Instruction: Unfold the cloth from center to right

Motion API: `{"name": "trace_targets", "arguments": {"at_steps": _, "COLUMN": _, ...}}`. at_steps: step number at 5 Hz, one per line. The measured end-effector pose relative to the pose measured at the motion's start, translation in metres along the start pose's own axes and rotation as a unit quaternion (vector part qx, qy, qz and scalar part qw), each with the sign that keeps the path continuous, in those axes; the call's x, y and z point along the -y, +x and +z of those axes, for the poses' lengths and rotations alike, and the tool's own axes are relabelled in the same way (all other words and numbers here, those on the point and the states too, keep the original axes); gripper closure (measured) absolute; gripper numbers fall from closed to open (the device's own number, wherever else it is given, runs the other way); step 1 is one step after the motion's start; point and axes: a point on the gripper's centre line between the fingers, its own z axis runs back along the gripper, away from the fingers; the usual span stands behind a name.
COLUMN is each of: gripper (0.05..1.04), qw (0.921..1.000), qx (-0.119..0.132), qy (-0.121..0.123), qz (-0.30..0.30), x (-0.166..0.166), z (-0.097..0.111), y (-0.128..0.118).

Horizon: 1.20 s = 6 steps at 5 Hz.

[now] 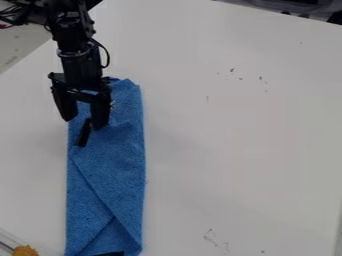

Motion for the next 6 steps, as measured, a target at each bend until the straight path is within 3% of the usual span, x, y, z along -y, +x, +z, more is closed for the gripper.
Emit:
{"name": "trace_targets", "arguments": {"at_steps": 1, "gripper": 0.085, "qw": 0.9999, "qx": -0.002, "qy": 0.007, "qz": -0.009, "x": 0.006, "z": 0.002, "y": 0.004}}
{"name": "trace_targets", "arguments": {"at_steps": 2, "gripper": 0.113, "qw": 0.9998, "qx": -0.015, "qy": 0.0, "qz": -0.009, "x": 0.008, "z": -0.005, "y": 0.004}}
{"name": "trace_targets", "arguments": {"at_steps": 4, "gripper": 0.685, "qw": 0.9996, "qx": -0.023, "qy": -0.01, "qz": -0.01, "x": 0.01, "z": -0.013, "y": 0.004}}
{"name": "trace_targets", "arguments": {"at_steps": 5, "gripper": 0.913, "qw": 0.9995, "qx": -0.028, "qy": -0.01, "qz": -0.008, "x": 0.009, "z": -0.012, "y": 0.002}}
{"name": "trace_targets", "arguments": {"at_steps": 6, "gripper": 1.019, "qw": 0.9993, "qx": -0.036, "qy": -0.007, "qz": -0.008, "x": 0.009, "z": -0.012, "y": 0.0}}
